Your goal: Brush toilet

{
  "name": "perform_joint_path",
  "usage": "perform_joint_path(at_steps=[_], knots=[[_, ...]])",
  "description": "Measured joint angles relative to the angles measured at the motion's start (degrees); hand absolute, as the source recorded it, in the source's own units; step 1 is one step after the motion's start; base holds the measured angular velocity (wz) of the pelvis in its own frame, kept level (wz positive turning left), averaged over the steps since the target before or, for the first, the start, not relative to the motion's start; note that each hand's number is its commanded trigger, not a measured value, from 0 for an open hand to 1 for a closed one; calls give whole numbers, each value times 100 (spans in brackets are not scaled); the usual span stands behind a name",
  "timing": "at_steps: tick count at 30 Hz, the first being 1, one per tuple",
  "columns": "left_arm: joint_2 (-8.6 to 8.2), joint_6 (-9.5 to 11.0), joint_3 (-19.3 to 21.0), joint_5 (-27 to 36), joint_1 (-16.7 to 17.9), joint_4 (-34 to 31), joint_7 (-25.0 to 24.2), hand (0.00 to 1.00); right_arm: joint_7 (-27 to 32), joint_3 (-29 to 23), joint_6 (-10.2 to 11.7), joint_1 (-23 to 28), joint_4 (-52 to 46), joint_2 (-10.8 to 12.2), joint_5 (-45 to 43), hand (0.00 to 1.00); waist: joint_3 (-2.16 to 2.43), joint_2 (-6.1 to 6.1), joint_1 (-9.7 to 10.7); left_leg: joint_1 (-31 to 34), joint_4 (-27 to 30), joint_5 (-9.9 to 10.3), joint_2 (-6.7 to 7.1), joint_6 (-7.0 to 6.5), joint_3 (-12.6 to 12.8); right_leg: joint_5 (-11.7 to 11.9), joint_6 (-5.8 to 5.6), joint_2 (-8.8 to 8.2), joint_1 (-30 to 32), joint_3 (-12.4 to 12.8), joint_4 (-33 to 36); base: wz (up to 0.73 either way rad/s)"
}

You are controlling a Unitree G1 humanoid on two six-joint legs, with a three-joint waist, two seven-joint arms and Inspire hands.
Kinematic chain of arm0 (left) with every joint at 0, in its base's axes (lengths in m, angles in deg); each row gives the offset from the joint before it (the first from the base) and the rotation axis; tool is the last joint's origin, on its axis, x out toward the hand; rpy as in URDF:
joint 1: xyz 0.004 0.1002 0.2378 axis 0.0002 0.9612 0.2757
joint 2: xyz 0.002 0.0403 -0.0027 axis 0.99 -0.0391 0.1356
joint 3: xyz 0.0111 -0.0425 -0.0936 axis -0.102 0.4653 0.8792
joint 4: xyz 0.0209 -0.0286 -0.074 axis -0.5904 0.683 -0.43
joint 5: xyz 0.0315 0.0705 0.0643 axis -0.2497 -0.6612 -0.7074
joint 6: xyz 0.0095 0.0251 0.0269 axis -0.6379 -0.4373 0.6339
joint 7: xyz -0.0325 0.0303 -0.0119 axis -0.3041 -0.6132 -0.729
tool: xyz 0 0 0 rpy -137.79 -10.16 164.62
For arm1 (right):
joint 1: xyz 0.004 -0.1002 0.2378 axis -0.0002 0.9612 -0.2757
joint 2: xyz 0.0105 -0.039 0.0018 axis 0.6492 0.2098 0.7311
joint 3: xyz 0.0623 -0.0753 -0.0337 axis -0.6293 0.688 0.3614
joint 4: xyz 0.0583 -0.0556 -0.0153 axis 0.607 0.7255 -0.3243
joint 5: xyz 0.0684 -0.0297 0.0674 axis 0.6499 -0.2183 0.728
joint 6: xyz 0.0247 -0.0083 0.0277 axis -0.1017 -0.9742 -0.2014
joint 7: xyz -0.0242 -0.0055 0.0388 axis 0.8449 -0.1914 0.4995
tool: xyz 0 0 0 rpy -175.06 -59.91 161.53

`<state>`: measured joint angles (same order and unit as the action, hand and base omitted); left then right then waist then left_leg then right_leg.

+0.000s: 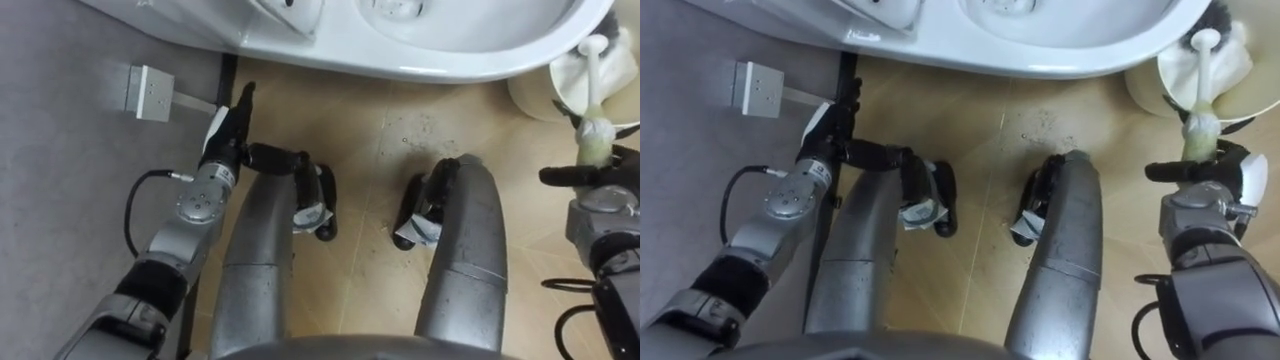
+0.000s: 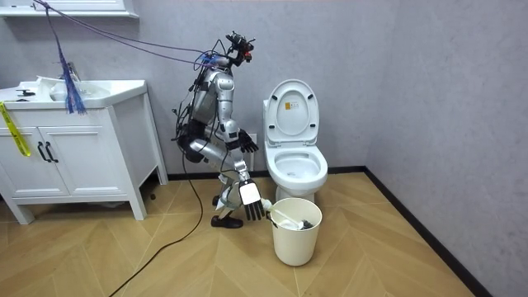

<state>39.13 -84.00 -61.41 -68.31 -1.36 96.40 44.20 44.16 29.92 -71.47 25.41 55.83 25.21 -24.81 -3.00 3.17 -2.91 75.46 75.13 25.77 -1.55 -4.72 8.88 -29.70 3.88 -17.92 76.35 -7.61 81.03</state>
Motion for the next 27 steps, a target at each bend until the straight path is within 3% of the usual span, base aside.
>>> perform_joint_path(at_steps=[5, 12, 18, 22, 27], knots=[[21, 3, -13, 362, 53, -42, -8, 0, -45, 59, -2, 45, 0, -13, 294, 100, -4, -6, -30, 14, 17, 15, -23, -25, 21, -8, -6, -17, 0, -19, 3, 1], [44, 35, -13, 369, 85, -44, 4, 0, -73, 195, 6, 101, 45, -13, 440, 100, -5, -9, -61, -12, 59, 42, -73, -31, 24, -8, -8, 7, -53, -48, 3, -1], [109, 38, 10, 369, 367, -200, 9, 0, -235, 193, 9, 263, 17, 16, 575, 100, -2, -4, -140, -215, 27, 89, -181, -17, 4, 4, -7, 121, -273, -92, -130, -9], [111, 39, 20, 367, 531, -189, 2, 0, -473, 193, 5, 515, 12, 66, 946, 100, 4, -1, -171, -741, -376, 70, -188, 17, 2, 62, -50, 170, -826, -189, -548, -6], [158, 41, 62, 353, 784, -123, 11, 0, -764, 86, -18, 688, 124, 94, 1595, 100, 11, -19, -120, -1597, -1257, -126, -169, 73, 1, 284, -136, 275, -1739, -384, -1468, -2]])
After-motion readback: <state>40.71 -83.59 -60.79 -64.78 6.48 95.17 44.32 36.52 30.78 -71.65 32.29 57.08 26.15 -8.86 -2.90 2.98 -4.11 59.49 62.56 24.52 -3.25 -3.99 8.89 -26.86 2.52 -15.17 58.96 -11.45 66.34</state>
